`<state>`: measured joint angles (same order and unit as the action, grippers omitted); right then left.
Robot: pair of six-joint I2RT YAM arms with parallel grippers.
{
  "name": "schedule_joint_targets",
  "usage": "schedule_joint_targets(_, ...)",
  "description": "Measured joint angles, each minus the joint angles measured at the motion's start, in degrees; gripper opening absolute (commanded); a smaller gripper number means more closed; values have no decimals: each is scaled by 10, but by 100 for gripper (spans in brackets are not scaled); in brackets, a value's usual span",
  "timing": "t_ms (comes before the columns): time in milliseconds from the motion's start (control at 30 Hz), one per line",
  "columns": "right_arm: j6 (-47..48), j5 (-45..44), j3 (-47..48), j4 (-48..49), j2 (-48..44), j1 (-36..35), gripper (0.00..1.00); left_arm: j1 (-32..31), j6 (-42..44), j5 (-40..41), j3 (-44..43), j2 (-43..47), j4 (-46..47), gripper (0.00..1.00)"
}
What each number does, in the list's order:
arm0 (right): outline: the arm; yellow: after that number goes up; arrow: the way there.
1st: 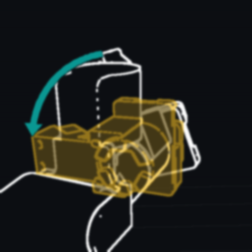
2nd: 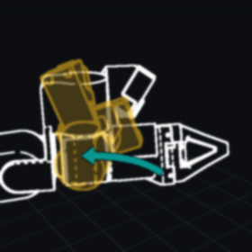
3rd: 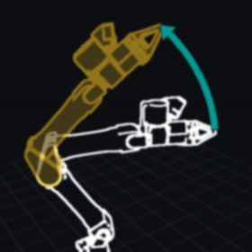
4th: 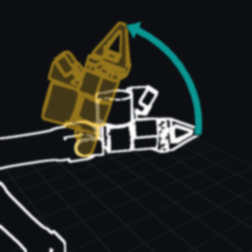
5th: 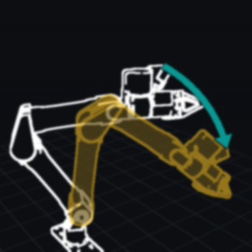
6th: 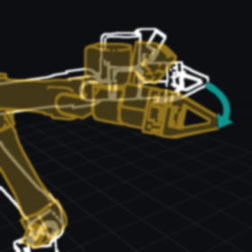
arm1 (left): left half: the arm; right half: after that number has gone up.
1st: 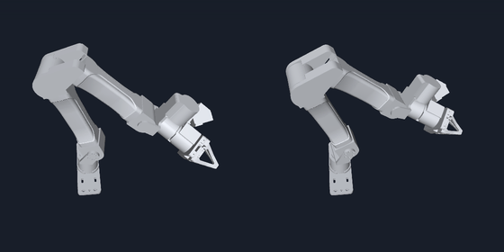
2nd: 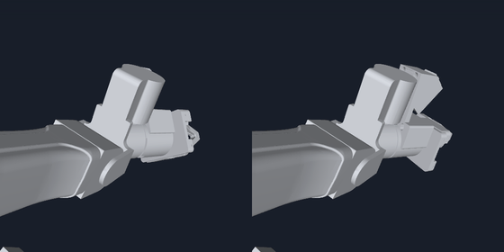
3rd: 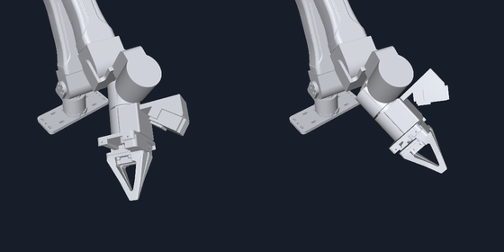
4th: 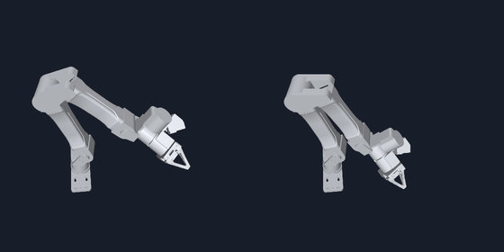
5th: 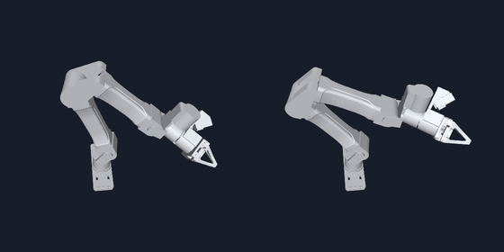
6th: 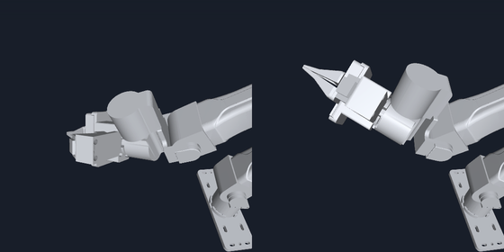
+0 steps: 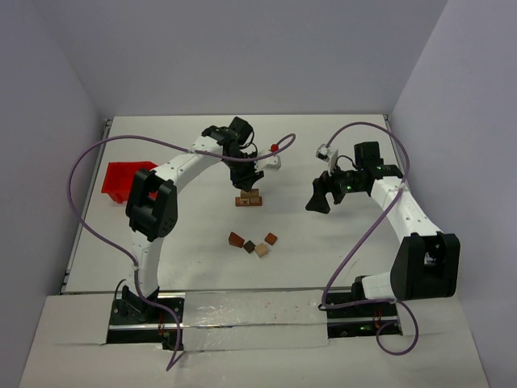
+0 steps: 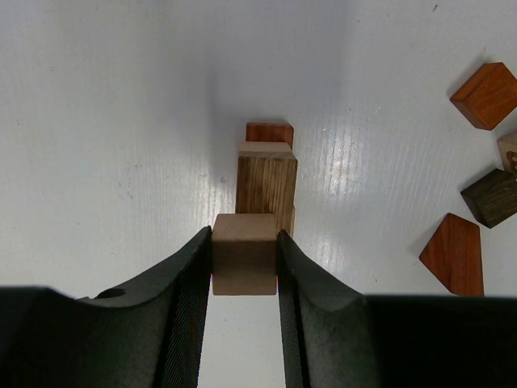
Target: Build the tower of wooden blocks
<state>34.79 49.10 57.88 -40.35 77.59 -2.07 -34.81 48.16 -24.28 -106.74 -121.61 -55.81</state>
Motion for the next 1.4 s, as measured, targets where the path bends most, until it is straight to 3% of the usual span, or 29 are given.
schedule_joint_targets(1400,0,0,3,-4,2,-1,100,-6,0,20,31,28,11,30)
